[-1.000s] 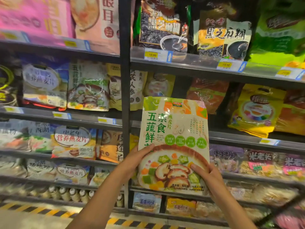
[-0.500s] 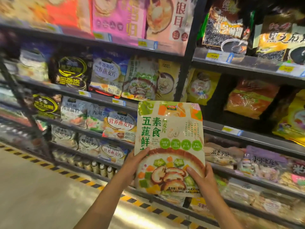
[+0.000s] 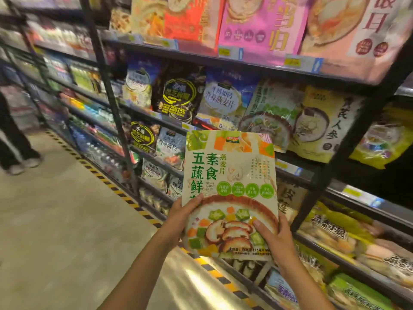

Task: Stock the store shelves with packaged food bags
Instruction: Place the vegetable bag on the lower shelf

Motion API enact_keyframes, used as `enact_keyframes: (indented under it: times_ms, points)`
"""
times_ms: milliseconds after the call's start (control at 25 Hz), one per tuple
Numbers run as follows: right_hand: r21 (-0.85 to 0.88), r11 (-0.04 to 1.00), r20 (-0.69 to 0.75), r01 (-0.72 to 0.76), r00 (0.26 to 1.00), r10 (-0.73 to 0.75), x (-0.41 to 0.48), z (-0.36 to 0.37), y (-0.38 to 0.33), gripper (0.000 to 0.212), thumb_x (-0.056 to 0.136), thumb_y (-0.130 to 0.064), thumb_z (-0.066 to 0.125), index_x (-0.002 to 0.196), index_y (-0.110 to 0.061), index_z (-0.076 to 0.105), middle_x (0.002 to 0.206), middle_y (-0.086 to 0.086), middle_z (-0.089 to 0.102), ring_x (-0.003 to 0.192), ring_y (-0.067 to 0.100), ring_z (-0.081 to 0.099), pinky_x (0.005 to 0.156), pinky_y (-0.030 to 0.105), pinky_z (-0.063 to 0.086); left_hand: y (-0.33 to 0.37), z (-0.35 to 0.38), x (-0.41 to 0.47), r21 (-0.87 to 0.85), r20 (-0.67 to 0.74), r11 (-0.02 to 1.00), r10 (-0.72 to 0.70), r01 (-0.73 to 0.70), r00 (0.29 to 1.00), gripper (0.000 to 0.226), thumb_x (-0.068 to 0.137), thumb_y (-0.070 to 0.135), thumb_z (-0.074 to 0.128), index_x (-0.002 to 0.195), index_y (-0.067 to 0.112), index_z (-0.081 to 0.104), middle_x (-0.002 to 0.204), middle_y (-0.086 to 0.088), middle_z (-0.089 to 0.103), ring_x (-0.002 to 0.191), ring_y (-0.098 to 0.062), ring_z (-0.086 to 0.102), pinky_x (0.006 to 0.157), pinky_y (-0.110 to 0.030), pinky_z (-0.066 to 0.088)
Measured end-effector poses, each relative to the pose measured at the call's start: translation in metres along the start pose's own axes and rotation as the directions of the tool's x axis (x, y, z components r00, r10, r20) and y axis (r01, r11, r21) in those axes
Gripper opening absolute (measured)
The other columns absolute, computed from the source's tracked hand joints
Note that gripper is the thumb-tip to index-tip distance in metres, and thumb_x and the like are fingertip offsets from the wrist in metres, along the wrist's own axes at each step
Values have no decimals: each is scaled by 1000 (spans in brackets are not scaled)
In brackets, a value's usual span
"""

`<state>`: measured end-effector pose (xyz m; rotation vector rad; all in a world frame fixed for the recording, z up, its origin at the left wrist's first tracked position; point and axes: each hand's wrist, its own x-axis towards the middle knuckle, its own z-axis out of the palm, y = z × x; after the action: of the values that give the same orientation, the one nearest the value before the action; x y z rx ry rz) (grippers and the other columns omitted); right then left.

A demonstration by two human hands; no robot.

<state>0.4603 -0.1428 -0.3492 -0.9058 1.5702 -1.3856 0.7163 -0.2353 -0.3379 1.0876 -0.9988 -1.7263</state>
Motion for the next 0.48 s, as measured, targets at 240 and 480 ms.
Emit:
enact_keyframes:
  times_ms: [240,480]
  points:
    - [10,1000,124,25,992,-26,67,83,2,117,63,-71,84,160,-36,29,158,-3,48,141,26,50,115,52,43,38,-64,42,52,-150,997,58,-51,987,69,80,46,85,137,17,61,121,-13,77,109,-37,75,101,-58,56]
    - [37,999,135,19,991,-24,109,93,-11,91,74,-62,82,152,-30,47,144,-6,60,132,20,57,114,48,45,52,-61,92,67,-104,995,84,-77,991,55,87,38,82,134,17,65,122,-13,77,113,-37,73,103,-58,54]
